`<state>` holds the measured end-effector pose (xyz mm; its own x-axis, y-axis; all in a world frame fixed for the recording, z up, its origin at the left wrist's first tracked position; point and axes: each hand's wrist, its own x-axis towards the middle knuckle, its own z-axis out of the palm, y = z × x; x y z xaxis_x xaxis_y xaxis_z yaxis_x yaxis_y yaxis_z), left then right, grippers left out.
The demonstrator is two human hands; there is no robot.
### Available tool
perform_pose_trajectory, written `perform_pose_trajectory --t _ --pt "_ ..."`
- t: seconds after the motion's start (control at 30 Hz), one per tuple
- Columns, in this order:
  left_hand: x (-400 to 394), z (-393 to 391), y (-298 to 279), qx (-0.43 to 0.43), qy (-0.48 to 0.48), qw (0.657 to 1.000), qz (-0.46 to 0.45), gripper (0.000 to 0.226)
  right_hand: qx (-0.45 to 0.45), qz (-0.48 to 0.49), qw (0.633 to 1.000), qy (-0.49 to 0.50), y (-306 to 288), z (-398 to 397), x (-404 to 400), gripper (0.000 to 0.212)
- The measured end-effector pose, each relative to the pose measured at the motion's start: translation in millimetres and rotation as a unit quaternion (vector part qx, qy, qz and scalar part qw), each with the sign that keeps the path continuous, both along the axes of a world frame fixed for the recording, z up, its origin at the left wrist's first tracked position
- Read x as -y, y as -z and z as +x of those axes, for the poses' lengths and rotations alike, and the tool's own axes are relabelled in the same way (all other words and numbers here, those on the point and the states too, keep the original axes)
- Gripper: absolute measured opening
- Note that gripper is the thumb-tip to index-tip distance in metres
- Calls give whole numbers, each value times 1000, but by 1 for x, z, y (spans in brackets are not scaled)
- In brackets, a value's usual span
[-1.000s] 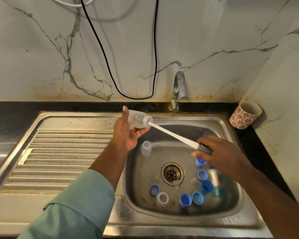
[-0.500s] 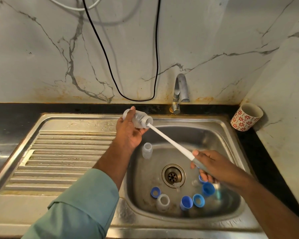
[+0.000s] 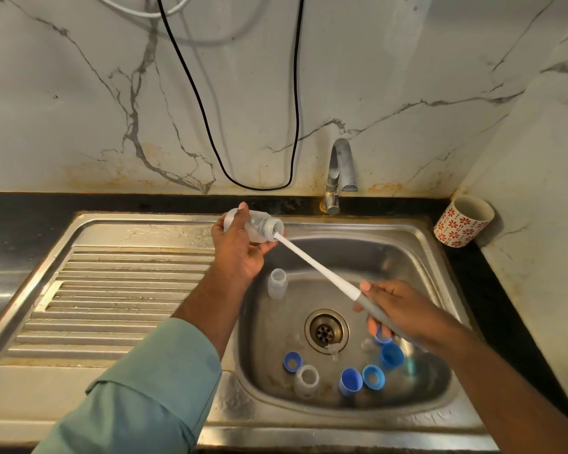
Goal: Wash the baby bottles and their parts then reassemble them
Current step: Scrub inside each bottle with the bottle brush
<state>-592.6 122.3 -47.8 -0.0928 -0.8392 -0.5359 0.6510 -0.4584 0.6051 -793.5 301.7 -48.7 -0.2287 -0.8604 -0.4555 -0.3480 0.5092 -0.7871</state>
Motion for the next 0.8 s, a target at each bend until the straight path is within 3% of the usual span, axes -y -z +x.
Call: perform_pose_trajectory --t 0.07,0.13,0.2,0.27,0.3,0.37,0.43,0.47,0.53,0.6,0.67,0.73,0.8 --pt "-1 2 1 2 -7 1000 2 51 -7 -35 999 1 3 0 -2 23" --pt "-2 3 2 8 -21 1000 4 52 -149 -95 984 -21 8 -5 -3 26" --pt "-1 5 2 17 -30 999 5 54 -297 -122 945 -61 12 -6 -2 26" --pt "-1 5 2 10 -25 1000 3 54 -322 -133 937 -40 15 -8 -1 26" --pt "-1 5 2 6 -22 1000 3 54 -280 -120 952 -20 15 -9 0 26" --pt "-2 6 3 -5 -15 1000 -4 54 -72 -24 997 1 8 -9 1 31" --pt "-2 8 2 -19 -5 1000 -11 54 105 63 992 -11 -2 -7 0 34" --pt "-2 8 2 -24 -1 1000 -15 55 121 59 991 -12 -4 -6 0 30" --pt "-1 8 0 -27 -6 999 -16 56 40 -18 999 11 -2 -5 2 15" --pt "2 7 1 -21 -21 1000 -6 57 -104 -101 989 14 2 -4 3 23" --pt "4 9 3 -16 -21 1000 3 59 -203 -147 968 4 5 -3 2 17" --pt "4 10 5 12 15 1000 4 61 -236 -174 956 -3 6 -3 1 9" --pt "0 9 3 60 65 996 10 60 -275 -179 944 -27 7 -3 0 23"
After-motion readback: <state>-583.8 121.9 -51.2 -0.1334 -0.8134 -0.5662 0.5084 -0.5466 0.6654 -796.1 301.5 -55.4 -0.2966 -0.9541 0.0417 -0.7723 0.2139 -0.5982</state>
